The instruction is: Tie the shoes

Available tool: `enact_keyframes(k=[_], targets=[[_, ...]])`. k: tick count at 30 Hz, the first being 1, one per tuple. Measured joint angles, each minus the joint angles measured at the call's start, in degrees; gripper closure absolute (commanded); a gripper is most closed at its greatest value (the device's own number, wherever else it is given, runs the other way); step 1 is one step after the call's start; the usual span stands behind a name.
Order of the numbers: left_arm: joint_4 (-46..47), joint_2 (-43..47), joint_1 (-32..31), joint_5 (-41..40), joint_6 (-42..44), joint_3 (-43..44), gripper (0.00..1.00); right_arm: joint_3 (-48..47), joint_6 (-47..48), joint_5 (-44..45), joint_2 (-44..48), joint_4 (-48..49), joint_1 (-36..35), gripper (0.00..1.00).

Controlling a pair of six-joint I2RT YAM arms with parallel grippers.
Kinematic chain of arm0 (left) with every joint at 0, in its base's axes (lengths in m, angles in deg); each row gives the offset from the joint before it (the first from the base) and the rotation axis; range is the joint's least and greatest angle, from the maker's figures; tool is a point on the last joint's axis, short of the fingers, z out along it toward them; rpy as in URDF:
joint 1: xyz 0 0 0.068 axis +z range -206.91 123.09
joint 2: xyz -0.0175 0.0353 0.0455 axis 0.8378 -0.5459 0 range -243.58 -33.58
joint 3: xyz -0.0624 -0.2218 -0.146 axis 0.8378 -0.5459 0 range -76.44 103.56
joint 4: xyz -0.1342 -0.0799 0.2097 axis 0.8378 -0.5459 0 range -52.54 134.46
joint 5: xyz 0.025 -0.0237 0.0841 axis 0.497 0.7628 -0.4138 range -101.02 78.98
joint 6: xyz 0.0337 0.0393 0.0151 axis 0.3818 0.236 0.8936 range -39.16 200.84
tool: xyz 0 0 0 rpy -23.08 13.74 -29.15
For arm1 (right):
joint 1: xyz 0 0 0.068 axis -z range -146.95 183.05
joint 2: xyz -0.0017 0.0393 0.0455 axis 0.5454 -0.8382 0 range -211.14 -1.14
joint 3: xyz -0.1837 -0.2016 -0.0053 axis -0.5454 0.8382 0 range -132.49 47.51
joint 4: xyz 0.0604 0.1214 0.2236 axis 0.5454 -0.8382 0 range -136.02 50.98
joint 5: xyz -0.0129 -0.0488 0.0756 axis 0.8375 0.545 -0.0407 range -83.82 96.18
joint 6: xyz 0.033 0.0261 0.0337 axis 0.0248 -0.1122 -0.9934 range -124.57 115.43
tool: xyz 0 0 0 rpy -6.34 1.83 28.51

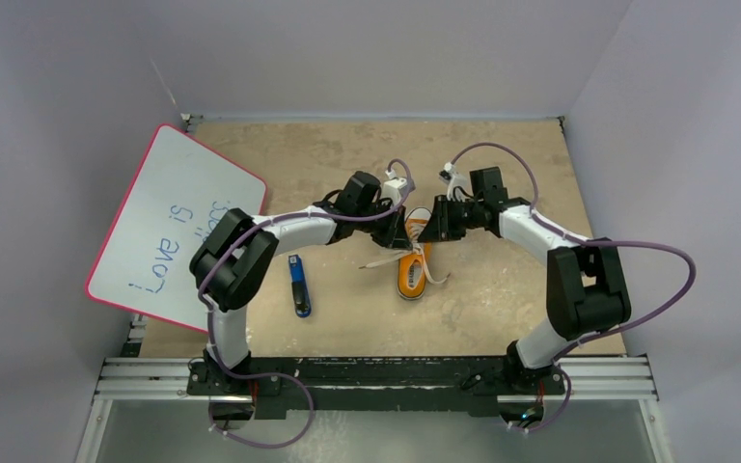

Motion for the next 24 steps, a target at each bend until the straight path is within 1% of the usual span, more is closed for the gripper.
enact_keyframes(k=[7,8,10,11,12,13,14,15,16,18,19,21,24], targets=[[-0.8,0.0,-0.2,0.0,0.2,0.1,1.00,0.9,0.0,-2.2,-0.8,1.2,0.0,0.78],[-0.9,0.0,-0.3,0.0,0.3,0.2,1.00,1.0,0.0,-2.6,-1.0,1.4,0.0,0.79],[-1.0,0.0,-0.3,0.0,0.4,0.3,1.00,1.2,0.0,-2.9,-1.4,1.6,0.0,0.86],[-1.1,0.0,-0.3,0.0,0.4,0.3,1.00,1.4,0.0,-2.9,-1.4,1.6,0.0,0.87],[-1.3,0.0,-0.3,0.0,0.4,0.3,1.00,1.5,0.0,-2.9,-1.4,1.6,0.0,0.91],[-1.3,0.0,-0.3,0.0,0.4,0.4,1.00,1.6,0.0,-2.9,-1.4,1.6,0.0,0.98],[-1.3,0.0,-0.4,0.0,0.4,0.4,0.95,1.6,-0.2,-2.8,-1.3,1.4,0.0,1.00],[-1.4,0.0,-0.5,0.0,0.4,0.5,0.92,1.6,-0.1,-2.8,-1.2,1.4,0.0,1.00],[-1.4,0.0,-0.6,0.0,0.5,0.5,0.87,1.6,-0.2,-2.7,-1.0,1.3,0.0,1.00],[-1.7,0.0,-0.8,0.0,0.4,0.8,0.74,1.6,-0.3,-2.8,0.0,1.1,0.0,1.00],[-1.9,0.0,-1.0,0.0,0.4,1.0,0.71,1.6,-0.3,-2.8,0.7,1.1,0.0,1.00],[-2.0,0.0,-1.1,0.0,0.4,1.3,0.69,1.6,-0.3,-2.8,1.8,1.2,0.0,1.00],[-2.0,0.0,-1.1,0.1,0.2,1.4,0.70,1.7,-0.3,-2.9,2.5,1.3,-0.1,1.00]])
